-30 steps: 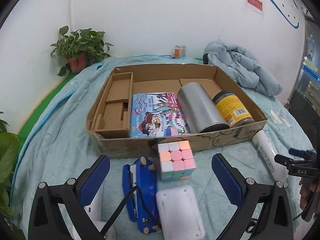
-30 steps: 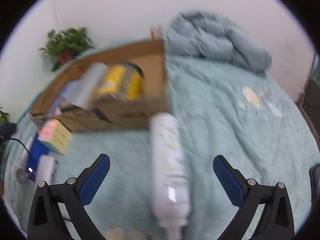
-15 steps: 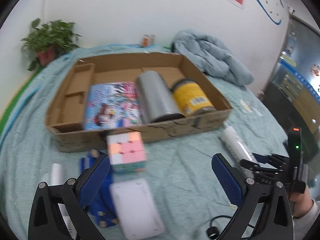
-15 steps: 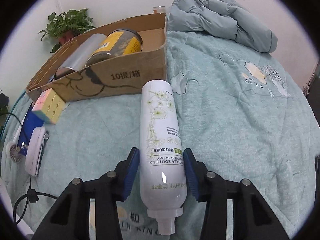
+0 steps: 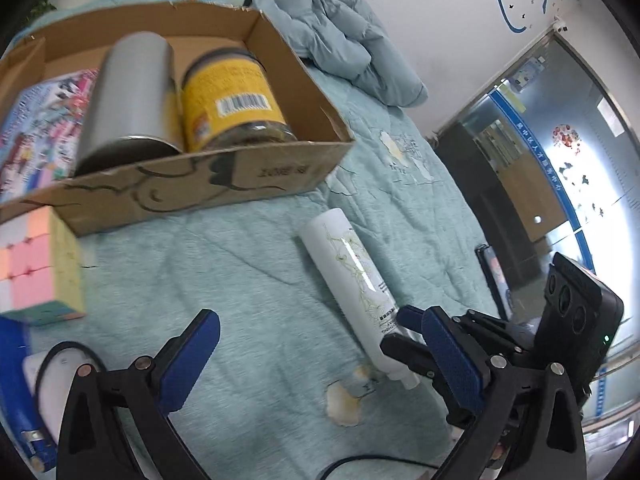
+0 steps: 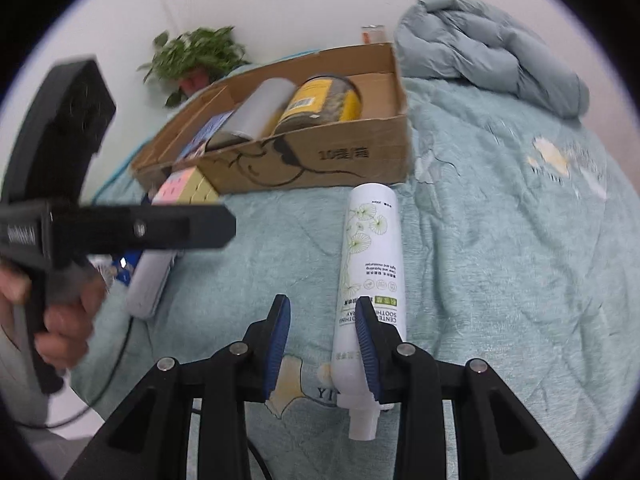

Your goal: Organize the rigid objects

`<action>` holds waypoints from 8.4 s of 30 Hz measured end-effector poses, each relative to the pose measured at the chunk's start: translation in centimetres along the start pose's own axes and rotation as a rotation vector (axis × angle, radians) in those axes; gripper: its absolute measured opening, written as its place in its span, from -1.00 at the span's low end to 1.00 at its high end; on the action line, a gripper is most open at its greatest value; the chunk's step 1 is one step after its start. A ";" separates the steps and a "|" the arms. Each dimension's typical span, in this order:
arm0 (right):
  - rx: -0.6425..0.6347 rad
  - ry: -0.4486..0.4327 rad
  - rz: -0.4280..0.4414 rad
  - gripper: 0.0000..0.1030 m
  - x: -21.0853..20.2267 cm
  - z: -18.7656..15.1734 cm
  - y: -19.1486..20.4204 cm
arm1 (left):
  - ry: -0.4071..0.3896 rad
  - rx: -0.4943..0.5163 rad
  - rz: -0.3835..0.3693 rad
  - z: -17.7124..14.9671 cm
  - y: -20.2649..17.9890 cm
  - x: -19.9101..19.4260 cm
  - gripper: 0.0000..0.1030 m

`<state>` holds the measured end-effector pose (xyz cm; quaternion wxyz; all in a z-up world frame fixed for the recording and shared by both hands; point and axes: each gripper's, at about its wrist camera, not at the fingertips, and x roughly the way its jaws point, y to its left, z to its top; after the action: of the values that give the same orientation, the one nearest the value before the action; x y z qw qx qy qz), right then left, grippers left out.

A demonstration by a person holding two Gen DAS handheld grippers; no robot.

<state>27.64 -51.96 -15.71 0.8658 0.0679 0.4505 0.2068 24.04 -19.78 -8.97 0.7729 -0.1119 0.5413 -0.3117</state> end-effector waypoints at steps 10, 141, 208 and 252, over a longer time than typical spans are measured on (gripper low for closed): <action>0.005 0.045 -0.017 -0.48 1.9 0.6 -0.8 | 0.088 -0.043 -0.083 1.9 -0.7 4.9 0.74; -0.094 -0.229 -0.277 0.77 -1.7 1.2 12.7 | -0.536 -0.063 0.514 -12.3 3.8 -18.5 0.98; -0.295 0.087 0.090 0.09 10.5 -2.9 20.7 | -0.305 -0.281 0.371 -9.7 14.1 -13.5 0.95; -0.118 0.164 0.213 -0.21 10.0 -2.7 16.9 | -0.128 -0.413 0.098 -12.6 14.2 -7.8 -0.08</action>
<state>25.48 -32.67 -19.67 0.8019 0.0473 0.4969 0.3283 16.00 -1.89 -15.18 0.7804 -0.2609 0.5484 -0.1487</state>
